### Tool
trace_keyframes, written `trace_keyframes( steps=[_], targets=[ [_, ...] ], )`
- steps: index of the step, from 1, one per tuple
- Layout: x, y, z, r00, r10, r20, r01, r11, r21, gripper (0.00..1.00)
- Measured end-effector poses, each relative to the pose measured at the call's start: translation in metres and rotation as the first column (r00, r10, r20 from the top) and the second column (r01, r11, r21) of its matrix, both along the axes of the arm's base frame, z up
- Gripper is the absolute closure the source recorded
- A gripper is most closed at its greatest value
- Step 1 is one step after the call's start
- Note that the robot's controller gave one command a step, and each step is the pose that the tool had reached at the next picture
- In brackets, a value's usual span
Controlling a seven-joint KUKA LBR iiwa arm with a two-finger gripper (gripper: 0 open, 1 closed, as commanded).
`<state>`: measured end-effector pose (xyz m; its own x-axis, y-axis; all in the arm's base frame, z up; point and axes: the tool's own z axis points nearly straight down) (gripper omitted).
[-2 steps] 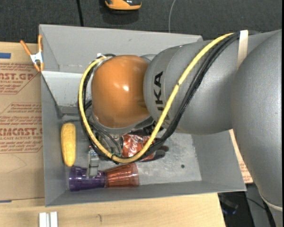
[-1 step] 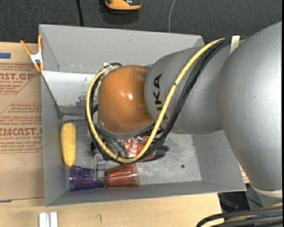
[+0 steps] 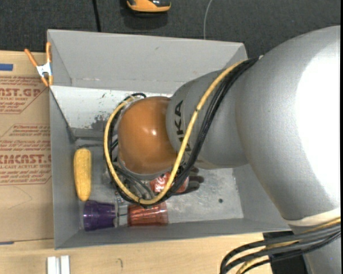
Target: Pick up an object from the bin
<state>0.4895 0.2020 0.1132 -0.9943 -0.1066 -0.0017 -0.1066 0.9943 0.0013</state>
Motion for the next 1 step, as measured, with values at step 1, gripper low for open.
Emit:
trace_keyframes(
  steps=[1],
  targets=[
    [-0.0046, -0.0027, -0.0427, 0.962, 0.274, 0.005, -0.274, 0.962, 0.001, 1.00]
  ],
)
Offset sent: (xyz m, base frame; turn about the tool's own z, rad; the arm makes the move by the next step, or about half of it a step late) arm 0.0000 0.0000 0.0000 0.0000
